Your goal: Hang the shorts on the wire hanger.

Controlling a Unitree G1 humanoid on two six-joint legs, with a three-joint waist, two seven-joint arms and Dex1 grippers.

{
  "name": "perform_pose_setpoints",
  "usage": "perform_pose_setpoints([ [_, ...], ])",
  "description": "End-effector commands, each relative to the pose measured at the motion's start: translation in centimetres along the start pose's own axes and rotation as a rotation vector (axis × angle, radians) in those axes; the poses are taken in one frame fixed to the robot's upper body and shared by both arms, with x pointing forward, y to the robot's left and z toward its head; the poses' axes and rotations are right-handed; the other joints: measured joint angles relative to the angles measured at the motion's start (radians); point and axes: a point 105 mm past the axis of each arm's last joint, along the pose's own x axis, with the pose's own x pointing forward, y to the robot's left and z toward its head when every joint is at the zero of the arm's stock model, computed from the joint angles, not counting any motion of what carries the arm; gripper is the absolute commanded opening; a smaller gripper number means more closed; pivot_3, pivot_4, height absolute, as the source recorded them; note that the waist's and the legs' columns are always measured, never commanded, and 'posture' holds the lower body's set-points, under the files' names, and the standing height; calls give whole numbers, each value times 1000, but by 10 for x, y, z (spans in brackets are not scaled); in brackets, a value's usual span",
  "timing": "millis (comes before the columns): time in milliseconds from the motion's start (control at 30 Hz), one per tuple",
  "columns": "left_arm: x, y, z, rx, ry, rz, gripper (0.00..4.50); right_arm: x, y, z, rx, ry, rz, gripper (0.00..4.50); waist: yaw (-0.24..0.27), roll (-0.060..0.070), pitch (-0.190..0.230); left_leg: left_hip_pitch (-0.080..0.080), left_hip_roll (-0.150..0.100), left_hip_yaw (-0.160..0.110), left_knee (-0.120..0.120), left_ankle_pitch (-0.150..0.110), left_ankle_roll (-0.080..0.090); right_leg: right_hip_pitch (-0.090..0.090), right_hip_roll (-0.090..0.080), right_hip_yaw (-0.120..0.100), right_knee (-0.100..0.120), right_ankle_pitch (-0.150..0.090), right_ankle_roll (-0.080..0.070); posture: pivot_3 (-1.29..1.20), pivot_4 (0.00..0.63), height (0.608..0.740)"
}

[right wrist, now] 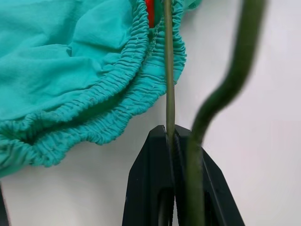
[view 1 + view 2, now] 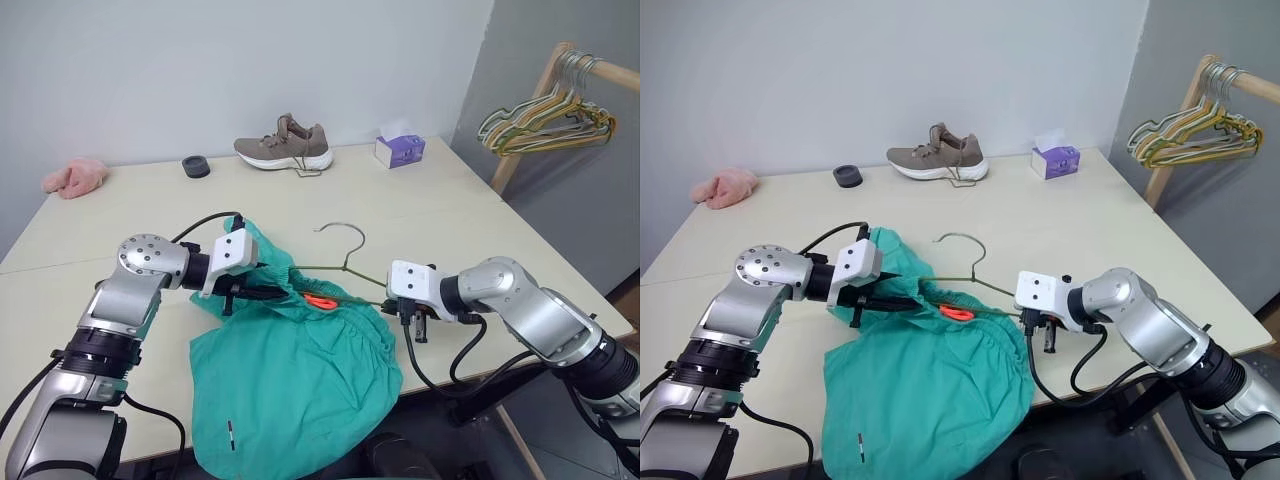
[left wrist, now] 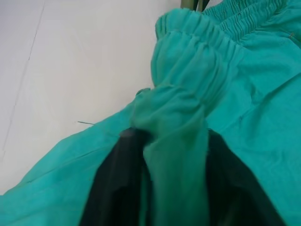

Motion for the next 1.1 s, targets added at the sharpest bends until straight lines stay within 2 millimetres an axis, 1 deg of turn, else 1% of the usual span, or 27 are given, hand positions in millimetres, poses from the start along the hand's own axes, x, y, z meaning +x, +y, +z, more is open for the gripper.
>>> perform_pose_setpoints([
  [33, 0, -2, 9, 26, -21, -7, 129, -7, -1, 20, -80, -82, -11, 0, 0, 0, 0, 0, 0, 0, 0, 0, 0, 0, 0, 0, 0, 0, 0, -221, 0, 740],
  [67, 0, -2, 9, 23, -20, -9, 31, -7, -1, 23, -91, -98, -8, 0, 0, 0, 0, 0, 0, 0, 0, 0, 0, 0, 0, 0, 0, 0, 0, -221, 0, 740],
  [133, 0, -3, 8, 17, -19, -11, 31, -8, -1, 25, -126, -104, 4, 0, 0, 0, 0, 0, 0, 0, 0, 0, 0, 0, 0, 0, 0, 0, 0, -221, 0, 740],
  [233, -2, -3, 8, 4, -18, -6, 31, -11, -3, 19, -148, -97, 6, 0, 0, 0, 0, 0, 0, 0, 0, 0, 0, 0, 0, 0, 0, 0, 0, -219, 0, 740],
  [333, -5, -1, 8, -29, -21, 6, 0, -17, -13, 5, -178, -55, -29, 730, 0, 0, 0, 0, 0, 0, 0, 0, 0, 0, 0, 0, 0, 0, 0, -218, 0, 740],
  [400, -7, -1, 7, -51, -22, 13, 0, -23, -15, -5, -190, -26, -32, 1413, 1, 0, 0, 0, 0, 0, 0, 0, 0, 1, 0, -1, 0, 0, 0, -215, 0, 740],
  [500, -12, 1, 3, -106, -32, 35, 0, -39, -20, -25, -189, 39, -51, 2508, 1, 0, 0, 0, -1, 0, 1, 0, 0, 1, 0, -1, 0, 0, 0, -217, 0, 740],
  [533, -13, 1, 2, -120, -35, 43, 0, -46, -25, -31, -179, 63, -74, 2852, 1, 0, 0, 0, -1, 0, 1, 0, 0, 1, -1, -1, 0, 0, 0, -216, 0, 740],
  [600, -16, 2, 1, -144, -43, 59, 0, -63, -35, -44, -125, 103, -129, 3595, 1, 0, 0, 0, -1, 0, 1, 0, 0, 1, -1, -1, 0, 0, 0, -216, 0, 740],
  [633, -16, 2, 1, -153, -46, 66, 0, -70, -38, -48, -95, 113, -147, 3894, 1, 0, 0, 1, -1, 0, 1, 0, 0, 1, -1, -1, 0, 0, 0, -218, 0, 740],
  [700, -18, 3, 1, -166, -54, 79, 0, -81, -36, -48, 34, 55, -156, 4471, 1, 0, 0, 1, -1, 0, 1, 0, 0, 1, -1, -1, 0, 0, 0, -220, 0, 740],
  [767, -19, 4, 2, -179, -67, 90, 0, -86, -21, -34, 195, -71, -95, 4471, 1, 0, 0, 1, -1, -1, 0, 0, 0, 2, -1, -2, 0, 0, 0, -225, 0, 740],
  [833, -19, 5, 4, -185, -76, 94, 0, -80, 0, -24, 326, -156, -29, 4471, 0, 0, 0, 1, -1, -3, 0, 0, 0, 3, -1, -3, 0, 0, 0, -225, 0, 740],
  [900, -19, 6, 5, -186, -79, 95, 0, -64, 17, -22, 410, -174, -9, 4471, -1, 0, -1, 1, 0, -4, 0, 0, 0, 4, 0, -4, 0, 0, 0, -230, 0, 740],
  [1000, -18, 8, 8, -184, -86, 96, 0, -42, 30, -17, 511, -208, -33, 4471, 1, 0, -1, 1, 0, -5, 1, 0, 0, 4, 0, -5, 0, 0, 0, -224, 0, 740],
  [1100, -18, 8, 10, -182, -92, 96, 0, -23, 42, -4, 620, -264, -24, 4471, 1, 0, -1, 1, -1, -5, 1, 0, 0, 4, 0, -5, 0, 0, 0, -223, 0, 740],
])
